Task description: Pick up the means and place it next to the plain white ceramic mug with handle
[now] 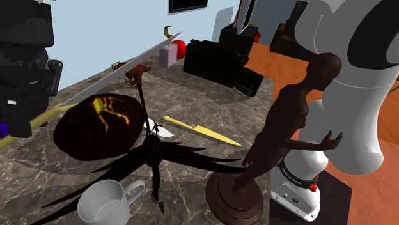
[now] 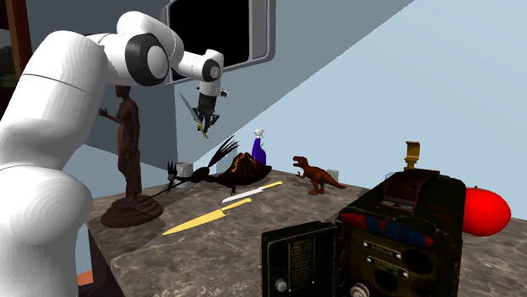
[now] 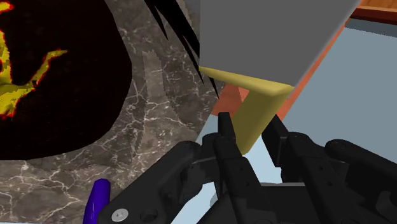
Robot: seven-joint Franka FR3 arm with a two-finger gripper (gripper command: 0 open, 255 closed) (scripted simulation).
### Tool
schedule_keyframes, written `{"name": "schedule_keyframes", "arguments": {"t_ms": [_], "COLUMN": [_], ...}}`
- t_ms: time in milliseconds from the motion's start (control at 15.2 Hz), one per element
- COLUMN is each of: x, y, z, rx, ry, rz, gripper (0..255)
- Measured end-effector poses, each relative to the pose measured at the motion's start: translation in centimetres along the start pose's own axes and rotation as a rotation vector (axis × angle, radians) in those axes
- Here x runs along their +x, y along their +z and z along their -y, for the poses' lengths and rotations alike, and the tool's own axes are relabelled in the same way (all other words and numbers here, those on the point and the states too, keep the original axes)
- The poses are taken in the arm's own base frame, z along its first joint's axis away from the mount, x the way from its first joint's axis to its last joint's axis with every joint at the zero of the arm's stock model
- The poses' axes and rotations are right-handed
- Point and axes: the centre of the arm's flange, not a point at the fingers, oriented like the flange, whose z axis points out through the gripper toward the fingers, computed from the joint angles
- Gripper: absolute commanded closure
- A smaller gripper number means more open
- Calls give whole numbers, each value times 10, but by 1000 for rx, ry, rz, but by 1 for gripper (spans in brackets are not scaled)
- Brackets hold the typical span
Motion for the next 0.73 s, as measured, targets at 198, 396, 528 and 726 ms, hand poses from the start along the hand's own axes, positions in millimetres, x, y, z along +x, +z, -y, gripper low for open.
{"name": "schedule_keyframes", "arguments": {"t_ms": [198, 396, 528, 726], "x": [-11, -39, -57, -83], "y": [-14, -20, -25, -36], "z": [-8, -33, -48, -76], "rx": [0, -1, -1, -1], "ry": [0, 1, 1, 1], "rz": [1, 0, 0, 1], "gripper": [255, 255, 255, 255]}}
